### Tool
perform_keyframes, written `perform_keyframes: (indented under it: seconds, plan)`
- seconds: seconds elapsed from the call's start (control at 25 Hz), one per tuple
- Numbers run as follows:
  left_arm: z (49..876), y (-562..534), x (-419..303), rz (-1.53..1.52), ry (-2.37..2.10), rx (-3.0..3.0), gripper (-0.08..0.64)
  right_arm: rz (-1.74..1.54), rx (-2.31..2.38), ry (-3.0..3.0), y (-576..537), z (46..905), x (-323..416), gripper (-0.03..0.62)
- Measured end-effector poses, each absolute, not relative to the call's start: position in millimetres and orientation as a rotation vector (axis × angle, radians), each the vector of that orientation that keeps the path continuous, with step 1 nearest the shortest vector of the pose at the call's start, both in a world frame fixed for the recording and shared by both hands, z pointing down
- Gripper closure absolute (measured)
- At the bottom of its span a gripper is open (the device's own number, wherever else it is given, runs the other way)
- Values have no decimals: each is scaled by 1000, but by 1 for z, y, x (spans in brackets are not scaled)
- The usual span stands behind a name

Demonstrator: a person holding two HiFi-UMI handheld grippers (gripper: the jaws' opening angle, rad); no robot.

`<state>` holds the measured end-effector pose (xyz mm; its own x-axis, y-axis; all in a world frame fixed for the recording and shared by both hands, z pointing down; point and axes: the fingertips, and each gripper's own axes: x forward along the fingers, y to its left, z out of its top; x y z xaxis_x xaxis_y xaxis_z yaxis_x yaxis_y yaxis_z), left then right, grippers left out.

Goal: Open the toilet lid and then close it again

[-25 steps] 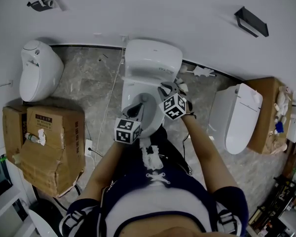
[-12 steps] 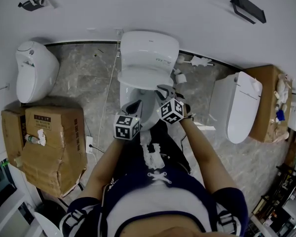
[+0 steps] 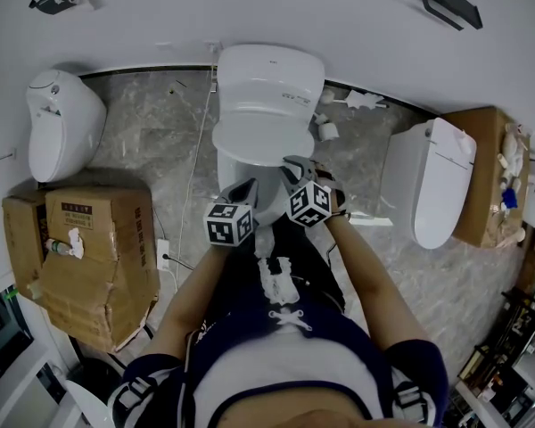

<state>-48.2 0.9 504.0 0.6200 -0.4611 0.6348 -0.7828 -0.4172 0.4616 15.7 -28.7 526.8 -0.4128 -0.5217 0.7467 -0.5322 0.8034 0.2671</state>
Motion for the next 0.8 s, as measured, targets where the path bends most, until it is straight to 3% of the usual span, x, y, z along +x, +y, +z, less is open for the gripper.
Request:
perform_keyframes:
  seconds: [0.44, 0.8]
  plan:
    - [541, 23, -59, 414, -908, 1795, 554, 30, 719, -2063, 15, 548, 5, 531]
    - [551, 45, -54, 129, -733, 1511, 554, 55, 644, -2019, 46, 567, -4, 522]
